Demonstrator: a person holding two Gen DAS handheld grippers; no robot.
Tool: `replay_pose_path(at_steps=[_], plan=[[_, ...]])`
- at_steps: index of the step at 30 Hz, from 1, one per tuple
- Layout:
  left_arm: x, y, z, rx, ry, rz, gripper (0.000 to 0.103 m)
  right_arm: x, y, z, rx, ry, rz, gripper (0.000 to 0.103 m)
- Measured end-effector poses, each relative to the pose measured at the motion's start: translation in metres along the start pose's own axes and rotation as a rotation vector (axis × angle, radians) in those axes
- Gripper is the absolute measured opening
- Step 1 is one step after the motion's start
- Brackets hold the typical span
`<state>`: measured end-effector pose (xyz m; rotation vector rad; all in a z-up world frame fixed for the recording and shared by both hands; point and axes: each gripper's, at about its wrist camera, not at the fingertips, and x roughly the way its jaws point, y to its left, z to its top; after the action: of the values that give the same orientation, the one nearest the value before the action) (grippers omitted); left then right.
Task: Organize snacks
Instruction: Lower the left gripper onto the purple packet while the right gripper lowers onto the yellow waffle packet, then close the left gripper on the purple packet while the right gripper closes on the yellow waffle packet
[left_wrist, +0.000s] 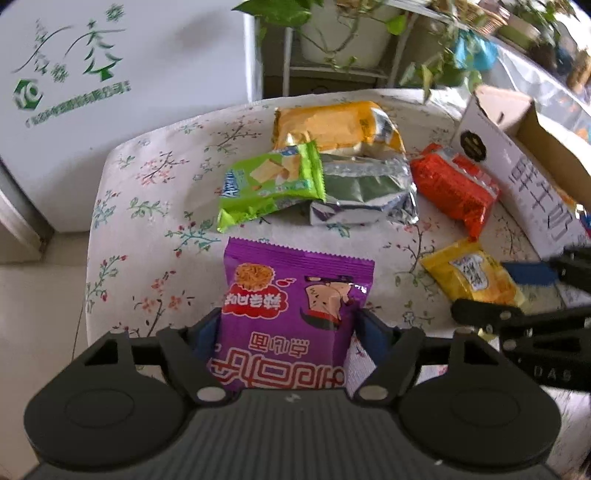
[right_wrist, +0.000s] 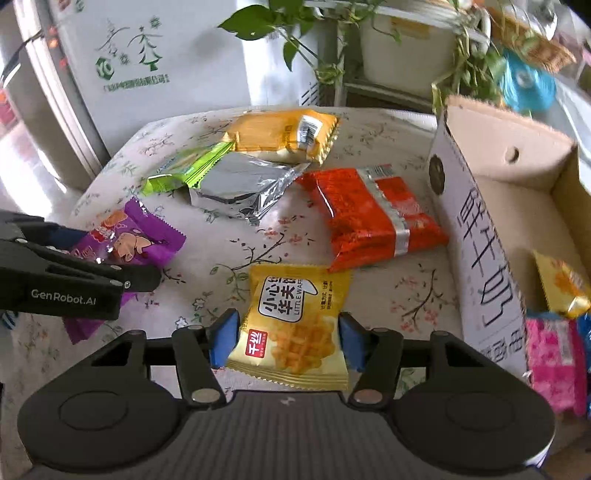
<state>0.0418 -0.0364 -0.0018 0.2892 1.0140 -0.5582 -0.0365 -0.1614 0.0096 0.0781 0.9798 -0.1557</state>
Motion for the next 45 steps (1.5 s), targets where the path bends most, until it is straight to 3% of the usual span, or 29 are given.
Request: replay_pose_path(at_steps=[2, 4, 6, 16, 20, 23, 26, 29, 31, 37, 45], plan=[[0.003, 0.000, -0.001, 0.001, 0.001, 0.023, 0.087, 0.003, 0.001, 0.001, 0.018, 0.019, -0.001, 0.069], [0.006, 0.005, -0.002, -0.034, 0.009, 0.030, 0.098, 0.004, 0.003, 0.000, 0.011, 0.029, -0.012, 0.081], [0.009, 0.005, -0.003, -0.029, 0.007, 0.044, 0.103, 0.007, 0.005, 0.001, -0.002, 0.034, -0.025, 0.082], [0.010, 0.005, -0.006, -0.049, -0.011, 0.047, 0.103, 0.011, 0.006, -0.004, 0.000, 0.057, -0.057, 0.101], [0.008, 0.002, -0.009, -0.058, -0.021, 0.059, 0.103, 0.012, 0.006, -0.003, 0.002, 0.063, -0.058, 0.101], [0.008, 0.001, -0.007, -0.045, -0.011, 0.054, 0.102, 0.012, 0.007, -0.002, -0.004, 0.065, -0.052, 0.097], [0.008, 0.002, -0.006, -0.033, -0.004, 0.047, 0.102, 0.009, 0.009, -0.002, -0.022, 0.056, -0.028, 0.087], [0.005, 0.000, -0.006, -0.021, -0.002, 0.035, 0.094, 0.006, 0.010, -0.001, -0.031, 0.046, -0.015, 0.077], [0.002, -0.004, -0.006, 0.000, -0.009, 0.024, 0.081, 0.005, 0.009, 0.000, -0.029, 0.041, -0.012, 0.069], [-0.004, -0.010, -0.007, 0.017, -0.015, 0.010, 0.068, 0.002, 0.008, 0.001, -0.024, 0.036, 0.006, 0.062], [-0.016, -0.006, -0.012, -0.074, -0.043, 0.009, 0.067, -0.010, 0.006, 0.006, -0.005, 0.010, 0.058, 0.061]])
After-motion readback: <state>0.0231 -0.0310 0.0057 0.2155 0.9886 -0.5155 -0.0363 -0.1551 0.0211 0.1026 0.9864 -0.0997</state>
